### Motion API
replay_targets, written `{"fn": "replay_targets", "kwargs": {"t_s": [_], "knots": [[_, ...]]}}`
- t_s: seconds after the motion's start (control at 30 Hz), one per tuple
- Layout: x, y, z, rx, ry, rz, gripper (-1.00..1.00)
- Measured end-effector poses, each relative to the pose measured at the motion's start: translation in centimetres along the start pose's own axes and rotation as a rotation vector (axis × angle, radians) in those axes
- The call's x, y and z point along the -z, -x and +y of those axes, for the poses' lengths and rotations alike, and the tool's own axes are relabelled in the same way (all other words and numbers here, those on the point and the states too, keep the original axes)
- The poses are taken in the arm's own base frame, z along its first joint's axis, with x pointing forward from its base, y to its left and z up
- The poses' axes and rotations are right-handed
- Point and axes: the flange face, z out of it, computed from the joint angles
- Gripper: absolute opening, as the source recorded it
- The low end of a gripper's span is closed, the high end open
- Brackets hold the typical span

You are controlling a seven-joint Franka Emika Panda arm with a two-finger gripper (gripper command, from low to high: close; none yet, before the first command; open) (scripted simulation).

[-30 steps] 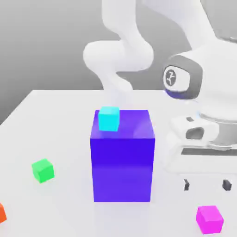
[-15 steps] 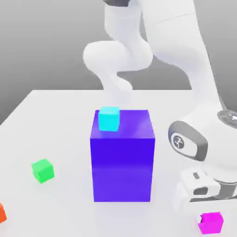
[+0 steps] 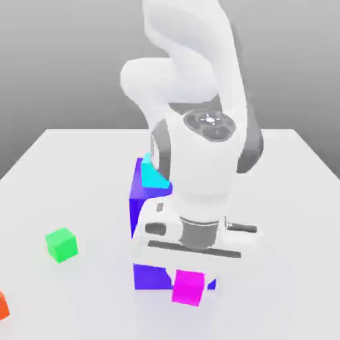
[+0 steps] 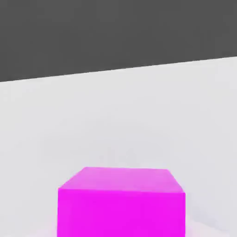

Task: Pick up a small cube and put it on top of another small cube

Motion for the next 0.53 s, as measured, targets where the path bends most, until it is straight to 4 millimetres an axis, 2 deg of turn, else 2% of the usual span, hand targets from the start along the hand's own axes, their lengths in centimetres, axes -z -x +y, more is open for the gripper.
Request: {"fn": "replay_targets", "kwargs": {"t_s": [0.03, 0.07, 0.1, 0.13, 0.17, 0.2, 0.23, 0.3, 0.43, 0.47, 0.53], "knots": [[0.1, -1.8, 2.5, -0.044, 0.002, -0.003, -1.00], [0.1, -4.2, 6.0, -0.116, 0.002, -0.009, -1.00], [0.2, -6.2, 9.8, -0.184, 0.001, -0.015, -1.00], [0.4, -8.1, 14.5, -0.264, -0.003, -0.024, -1.00], [0.5, -9.2, 18.9, -0.333, -0.013, -0.033, -1.00], [0.8, -9.3, 22.0, -0.366, -0.028, -0.040, -1.00], [0.7, -9.1, 24.0, -0.388, -0.042, -0.046, -1.00], [-0.6, -9.0, 25.4, -0.405, -0.054, -0.050, -1.00], [-4.3, -8.8, 25.6, -0.411, -0.057, -0.051, -1.00], [-5.1, -8.7, 25.6, -0.411, -0.057, -0.051, 1.00], [-5.1, -8.7, 25.6, -0.411, -0.057, -0.051, 1.00]]}}
